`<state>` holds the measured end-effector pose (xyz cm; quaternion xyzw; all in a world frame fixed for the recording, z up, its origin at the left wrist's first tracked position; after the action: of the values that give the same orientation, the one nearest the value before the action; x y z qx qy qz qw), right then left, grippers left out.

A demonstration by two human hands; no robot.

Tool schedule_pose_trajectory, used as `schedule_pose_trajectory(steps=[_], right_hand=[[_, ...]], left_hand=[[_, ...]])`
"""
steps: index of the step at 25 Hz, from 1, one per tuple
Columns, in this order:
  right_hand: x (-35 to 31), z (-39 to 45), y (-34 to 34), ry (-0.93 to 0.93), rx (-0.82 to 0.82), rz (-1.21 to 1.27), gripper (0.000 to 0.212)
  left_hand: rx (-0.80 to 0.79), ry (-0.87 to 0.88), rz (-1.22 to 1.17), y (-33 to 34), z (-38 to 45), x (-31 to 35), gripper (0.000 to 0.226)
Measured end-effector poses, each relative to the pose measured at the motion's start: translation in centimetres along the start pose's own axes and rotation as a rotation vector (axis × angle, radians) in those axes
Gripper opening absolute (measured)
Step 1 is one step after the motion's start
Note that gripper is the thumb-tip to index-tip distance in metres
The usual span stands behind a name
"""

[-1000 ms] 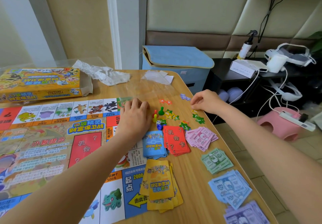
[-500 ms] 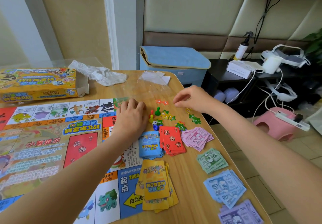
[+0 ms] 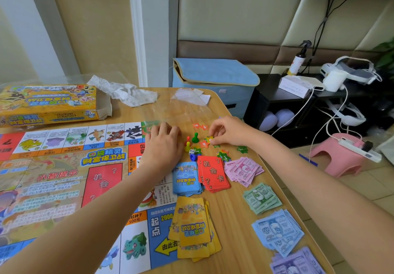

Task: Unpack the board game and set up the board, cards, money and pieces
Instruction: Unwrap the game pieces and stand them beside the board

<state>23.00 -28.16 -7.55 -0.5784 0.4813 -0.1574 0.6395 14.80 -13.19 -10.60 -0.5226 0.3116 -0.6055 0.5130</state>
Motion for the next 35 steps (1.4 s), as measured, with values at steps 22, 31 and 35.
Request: schedule_pose_trajectory(steps=[22, 31, 35], right_hand=[[4.4, -1.6, -4.2, 0.238, 0.236, 0.616, 0.007], [6.3, -1.5, -2.5, 0.31, 0.219, 0.733, 0.007], [6.6, -1.3, -2.2, 0.311, 0.206, 0.664, 0.008]], left_hand=[[0.006, 0.012, 0.001, 0.0, 0.0, 0.0, 0.036], [0.006, 0.006, -0.003, 0.1, 0.1, 0.0, 0.035], [0.02, 0.005, -0.006, 0.0, 0.0, -0.1, 0.035]])
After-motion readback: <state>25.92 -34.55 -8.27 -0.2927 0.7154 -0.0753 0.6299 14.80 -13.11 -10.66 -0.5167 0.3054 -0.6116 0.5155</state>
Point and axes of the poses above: each hand's wrist, its own z-axis towards the middle knuckle, its own y-axis out of the palm, x = y × z, the point moved 5 cm from there along z, towards the middle knuckle, and after that the axes turned 5 degrees about -z, right-handed, at the moved point
